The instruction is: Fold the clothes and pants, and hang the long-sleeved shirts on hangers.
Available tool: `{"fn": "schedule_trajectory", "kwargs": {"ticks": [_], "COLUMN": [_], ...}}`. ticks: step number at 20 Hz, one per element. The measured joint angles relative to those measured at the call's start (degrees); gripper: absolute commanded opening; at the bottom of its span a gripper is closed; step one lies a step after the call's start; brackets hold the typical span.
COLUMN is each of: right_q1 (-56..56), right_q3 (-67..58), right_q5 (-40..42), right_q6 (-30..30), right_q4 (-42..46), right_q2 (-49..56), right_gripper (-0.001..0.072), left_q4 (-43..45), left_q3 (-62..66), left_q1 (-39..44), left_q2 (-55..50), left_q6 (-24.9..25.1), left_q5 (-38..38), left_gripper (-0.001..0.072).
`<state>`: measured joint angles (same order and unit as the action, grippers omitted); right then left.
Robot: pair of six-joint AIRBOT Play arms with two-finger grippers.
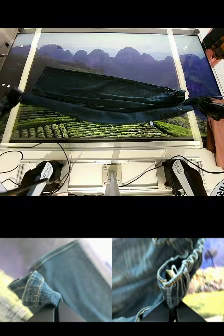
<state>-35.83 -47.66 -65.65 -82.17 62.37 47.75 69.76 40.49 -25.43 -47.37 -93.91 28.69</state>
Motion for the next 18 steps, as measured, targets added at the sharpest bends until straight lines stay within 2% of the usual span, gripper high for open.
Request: {"fn": "schedule_trajectory", "kwargs": {"ticks": [3, 8, 13, 18], "right_q1": [2.7, 6.3, 8.0, 8.3], "right_q3": [-0.1, -0.1, -0.1, -0.1], "right_q5": [6.8, 17.7, 28.0, 35.1], "right_q6": [-2.6, -4.9, -5.7, -10.7], "right_q4": [-3.5, -12.0, -22.7, -26.7], "right_q2": [3.8, 11.4, 15.6, 18.4], "right_gripper": [0.0049, 0.0049, 0.0049, 0.0049], "left_q4": [0.0, 0.0, 0.3, 0.4], "left_q3": [7.8, 20.1, 27.2, 28.9], "left_q1": [4.2, 6.8, 7.2, 7.3], "left_q2": [-10.7, -24.6, -31.1, -36.0], "left_q6": [-0.8, -5.0, -8.3, -12.7], "left_q5": [-3.1, -4.7, -6.9, -8.1], "left_gripper": [0.0012, 0.0012, 0.0011, 0.0013]}}
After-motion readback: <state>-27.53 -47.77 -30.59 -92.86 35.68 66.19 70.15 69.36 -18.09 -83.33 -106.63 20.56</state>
